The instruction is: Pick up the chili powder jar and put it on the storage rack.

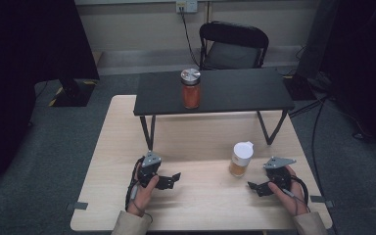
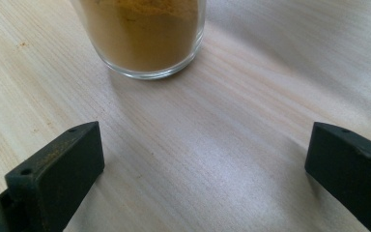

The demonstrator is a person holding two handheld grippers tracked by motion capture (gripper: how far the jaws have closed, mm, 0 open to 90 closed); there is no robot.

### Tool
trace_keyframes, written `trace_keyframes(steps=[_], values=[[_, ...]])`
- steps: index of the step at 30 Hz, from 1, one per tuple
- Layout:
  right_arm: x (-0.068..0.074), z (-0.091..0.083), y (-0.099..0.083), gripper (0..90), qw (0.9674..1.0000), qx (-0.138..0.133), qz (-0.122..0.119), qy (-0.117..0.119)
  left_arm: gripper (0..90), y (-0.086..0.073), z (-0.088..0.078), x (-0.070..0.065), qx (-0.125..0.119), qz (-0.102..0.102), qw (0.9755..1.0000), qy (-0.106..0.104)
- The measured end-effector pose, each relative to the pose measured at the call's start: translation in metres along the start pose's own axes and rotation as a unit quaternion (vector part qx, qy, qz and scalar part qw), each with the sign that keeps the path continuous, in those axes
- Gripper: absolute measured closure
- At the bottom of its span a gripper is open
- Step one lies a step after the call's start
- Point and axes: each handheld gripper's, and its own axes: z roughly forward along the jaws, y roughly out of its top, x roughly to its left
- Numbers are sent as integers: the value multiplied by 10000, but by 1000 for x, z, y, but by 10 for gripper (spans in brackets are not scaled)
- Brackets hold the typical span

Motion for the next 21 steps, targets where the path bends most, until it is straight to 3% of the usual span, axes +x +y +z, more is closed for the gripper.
trace_keyframes(steps=[13,21], values=[[0,0,0,0,10000,-3,-1,-4,25,-8,-8,0,242,26,9995,224],[0,0,0,0,10000,0,4,-4,25,-10,-11,-3,443,232,9979,415]])
